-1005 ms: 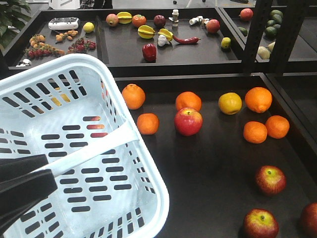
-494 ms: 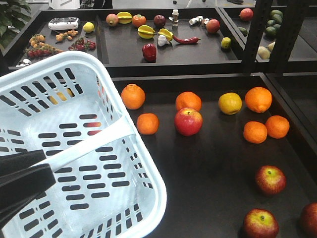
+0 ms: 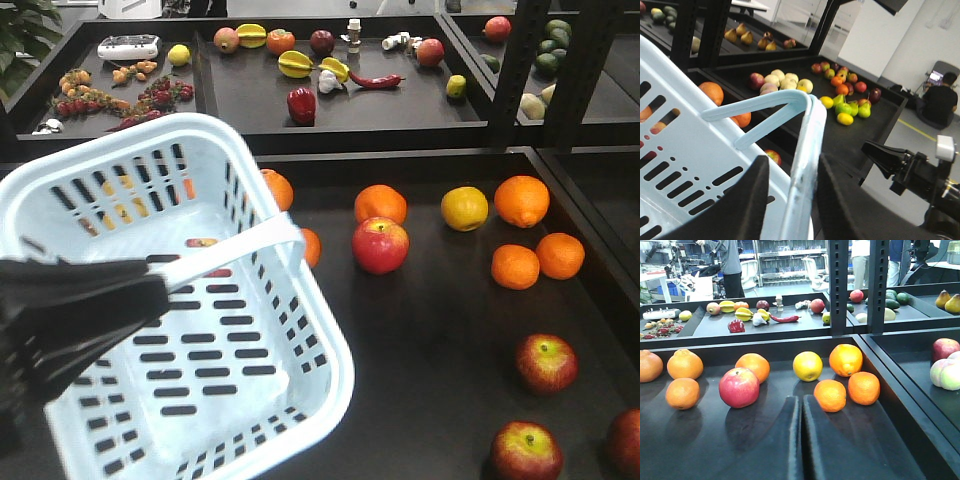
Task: Pick three apples into basket with both arms
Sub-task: 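Swing the left arm to carry the basket over the table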
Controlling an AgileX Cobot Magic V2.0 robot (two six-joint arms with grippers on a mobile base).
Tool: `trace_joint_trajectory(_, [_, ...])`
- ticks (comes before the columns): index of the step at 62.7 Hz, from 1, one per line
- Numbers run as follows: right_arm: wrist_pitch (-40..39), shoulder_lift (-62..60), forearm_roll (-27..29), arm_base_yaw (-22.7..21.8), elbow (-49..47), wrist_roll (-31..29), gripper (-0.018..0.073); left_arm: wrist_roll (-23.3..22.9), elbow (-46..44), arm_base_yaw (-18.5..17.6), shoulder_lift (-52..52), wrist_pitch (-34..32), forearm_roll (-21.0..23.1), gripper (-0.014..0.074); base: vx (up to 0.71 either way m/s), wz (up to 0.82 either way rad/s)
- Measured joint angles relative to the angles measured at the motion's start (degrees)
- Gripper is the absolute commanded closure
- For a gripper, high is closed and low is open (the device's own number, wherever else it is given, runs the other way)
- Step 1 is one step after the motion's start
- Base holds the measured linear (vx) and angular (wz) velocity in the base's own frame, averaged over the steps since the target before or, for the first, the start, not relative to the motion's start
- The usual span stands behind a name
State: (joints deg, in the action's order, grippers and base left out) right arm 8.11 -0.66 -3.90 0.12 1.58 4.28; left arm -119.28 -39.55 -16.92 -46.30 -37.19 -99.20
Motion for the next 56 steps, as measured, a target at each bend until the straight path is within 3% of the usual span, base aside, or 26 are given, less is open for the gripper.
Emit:
trace_joint_trajectory(32, [0.0, 0.0, 0.0, 0.0, 0.0, 0.0, 0.0564, 3.9, -24.14, 0.0, -37.71, -14.39, -0.1, 0.0602, 0.0, 0.0])
trace_joint_trajectory(44, [0.0, 0.0, 0.0, 0.0, 0.0, 0.0, 0.0564, 4.03, -28.72, 0.0, -48.07, -20.27, -0.45, 0.0602, 0.0, 0.0])
trace_joint_trajectory(56, [0.0, 0.0, 0.0, 0.0, 0.0, 0.0, 0.0564, 4.66, -29.41, 0.0, -52.84, -19.94, -0.64, 0.0602, 0.0, 0.0])
